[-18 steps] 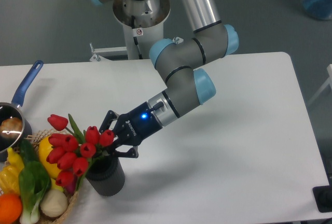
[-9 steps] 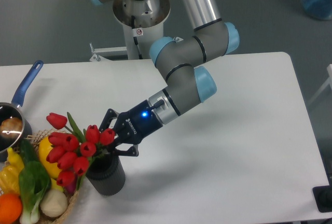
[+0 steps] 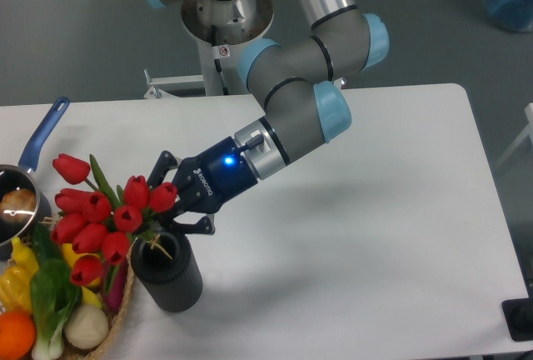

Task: Pick up the flowers from the vase
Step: 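Lift the gripped tulips up out of the black vase, then carry the tulip bunch away from the vase over the table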

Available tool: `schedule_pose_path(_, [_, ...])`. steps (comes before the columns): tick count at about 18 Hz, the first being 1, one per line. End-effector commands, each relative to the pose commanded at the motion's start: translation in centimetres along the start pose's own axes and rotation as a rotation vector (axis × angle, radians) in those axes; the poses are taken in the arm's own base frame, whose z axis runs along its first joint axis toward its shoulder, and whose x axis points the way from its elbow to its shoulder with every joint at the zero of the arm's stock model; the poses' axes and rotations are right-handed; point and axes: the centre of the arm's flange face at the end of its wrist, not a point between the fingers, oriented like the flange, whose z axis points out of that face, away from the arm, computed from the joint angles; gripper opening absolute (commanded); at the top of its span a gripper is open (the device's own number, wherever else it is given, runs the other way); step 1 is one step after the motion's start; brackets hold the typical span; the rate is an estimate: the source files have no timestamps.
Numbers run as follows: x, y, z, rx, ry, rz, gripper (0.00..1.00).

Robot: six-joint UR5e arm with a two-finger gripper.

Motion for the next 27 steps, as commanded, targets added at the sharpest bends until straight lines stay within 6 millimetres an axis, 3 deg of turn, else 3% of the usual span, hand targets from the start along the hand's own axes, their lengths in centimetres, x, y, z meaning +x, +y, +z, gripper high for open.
schedule_pose_path(8, [-0.2,-4.7,-1.9,0.036,-0.018,0.023,0.00])
schedule_pose_path(14, [-1.2,-5.2,-5.0,0.082,-0.048,0.017,0.00])
schedule_pose_path(23, [-2.2,-6.0,-12.8,0.166,-0.134,-0.009,0.00])
schedule_pose_path(27, [-3.7,-4.8,-18.1,0.170,-0.225,-0.006,0.00])
